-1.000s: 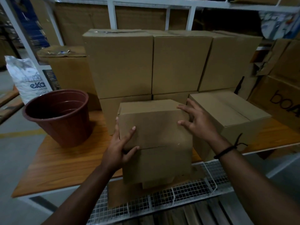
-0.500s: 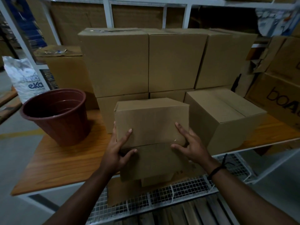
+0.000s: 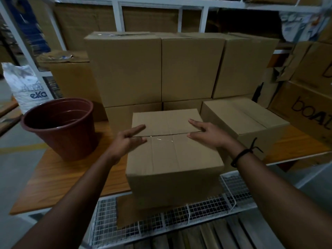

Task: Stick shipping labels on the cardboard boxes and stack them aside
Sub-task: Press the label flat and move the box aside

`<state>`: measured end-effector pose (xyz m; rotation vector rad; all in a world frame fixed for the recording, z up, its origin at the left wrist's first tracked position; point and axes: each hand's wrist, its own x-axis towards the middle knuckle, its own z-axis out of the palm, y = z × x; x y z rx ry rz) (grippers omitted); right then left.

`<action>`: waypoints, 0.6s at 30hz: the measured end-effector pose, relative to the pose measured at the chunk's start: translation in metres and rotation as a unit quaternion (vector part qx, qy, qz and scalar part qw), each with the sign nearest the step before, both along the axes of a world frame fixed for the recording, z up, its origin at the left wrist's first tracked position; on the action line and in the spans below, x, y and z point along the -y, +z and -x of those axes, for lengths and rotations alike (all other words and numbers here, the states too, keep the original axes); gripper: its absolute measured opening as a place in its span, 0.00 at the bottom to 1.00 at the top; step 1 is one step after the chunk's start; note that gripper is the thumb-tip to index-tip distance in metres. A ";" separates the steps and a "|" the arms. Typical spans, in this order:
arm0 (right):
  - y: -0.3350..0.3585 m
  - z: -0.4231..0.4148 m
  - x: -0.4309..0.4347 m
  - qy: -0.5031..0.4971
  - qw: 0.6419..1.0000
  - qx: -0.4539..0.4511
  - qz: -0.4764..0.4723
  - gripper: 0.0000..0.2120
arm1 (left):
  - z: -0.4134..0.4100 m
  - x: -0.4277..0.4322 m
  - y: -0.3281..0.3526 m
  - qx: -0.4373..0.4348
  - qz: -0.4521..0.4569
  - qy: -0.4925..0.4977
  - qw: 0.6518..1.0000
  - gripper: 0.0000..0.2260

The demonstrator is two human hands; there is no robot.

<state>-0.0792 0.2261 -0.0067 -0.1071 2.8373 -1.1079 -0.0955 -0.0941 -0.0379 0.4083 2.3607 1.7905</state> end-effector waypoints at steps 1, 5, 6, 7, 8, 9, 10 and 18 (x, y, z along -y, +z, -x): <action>-0.004 0.005 0.001 -0.003 1.000 0.005 0.004 0.33 | 0.002 -0.001 -0.003 0.015 -0.010 0.007 1.000 0.22; -0.024 0.016 0.007 -0.015 0.998 0.017 0.064 0.32 | 0.002 -0.003 -0.011 0.037 -0.019 0.019 0.999 0.22; -0.029 0.018 0.008 -0.023 0.997 0.013 0.072 0.32 | 0.002 -0.004 -0.012 0.038 -0.021 0.019 0.999 0.24; -0.032 0.019 0.009 -0.030 0.997 0.009 0.075 0.31 | 0.000 -0.004 -0.013 0.045 -0.033 0.020 0.998 0.25; -0.035 0.020 0.010 -0.035 0.996 0.007 0.078 0.31 | -0.001 -0.004 -0.013 0.053 -0.049 0.022 0.997 0.27; -0.036 0.021 0.011 -0.037 0.996 0.006 0.079 0.30 | -0.001 -0.004 -0.012 0.062 -0.065 0.029 0.995 0.28; -0.037 0.021 0.010 -0.037 0.996 0.009 0.078 0.30 | 0.000 -0.004 -0.010 0.072 -0.075 0.038 0.994 0.28; -0.040 0.022 0.007 -0.022 0.995 0.039 0.087 0.37 | 0.000 -0.008 -0.004 0.104 -0.002 0.041 0.994 0.31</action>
